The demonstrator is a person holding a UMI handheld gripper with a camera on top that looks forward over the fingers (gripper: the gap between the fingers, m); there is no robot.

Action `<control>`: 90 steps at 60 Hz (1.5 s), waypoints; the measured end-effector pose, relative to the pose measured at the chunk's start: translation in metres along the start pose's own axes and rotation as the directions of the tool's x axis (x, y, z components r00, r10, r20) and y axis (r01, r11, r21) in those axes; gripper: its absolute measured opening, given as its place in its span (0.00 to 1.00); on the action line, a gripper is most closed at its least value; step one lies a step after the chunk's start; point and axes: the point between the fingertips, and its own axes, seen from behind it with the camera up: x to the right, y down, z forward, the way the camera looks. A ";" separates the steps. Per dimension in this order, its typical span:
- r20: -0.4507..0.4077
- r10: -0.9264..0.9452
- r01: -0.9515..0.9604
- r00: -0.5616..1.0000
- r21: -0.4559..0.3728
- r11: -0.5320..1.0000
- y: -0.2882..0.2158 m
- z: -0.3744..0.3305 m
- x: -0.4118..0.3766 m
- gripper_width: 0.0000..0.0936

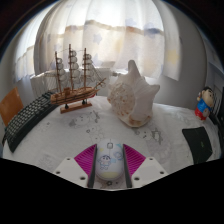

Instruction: Arrange mouse

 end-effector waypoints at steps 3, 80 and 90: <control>0.010 0.007 -0.007 1.000 -0.004 1.000 -0.002 -0.001 -0.001 0.45; -0.151 0.134 -0.152 0.979 -0.119 0.981 0.016 -0.076 0.403 0.91; -0.156 0.108 -0.131 0.982 -0.142 0.981 -0.008 -0.173 0.365 0.90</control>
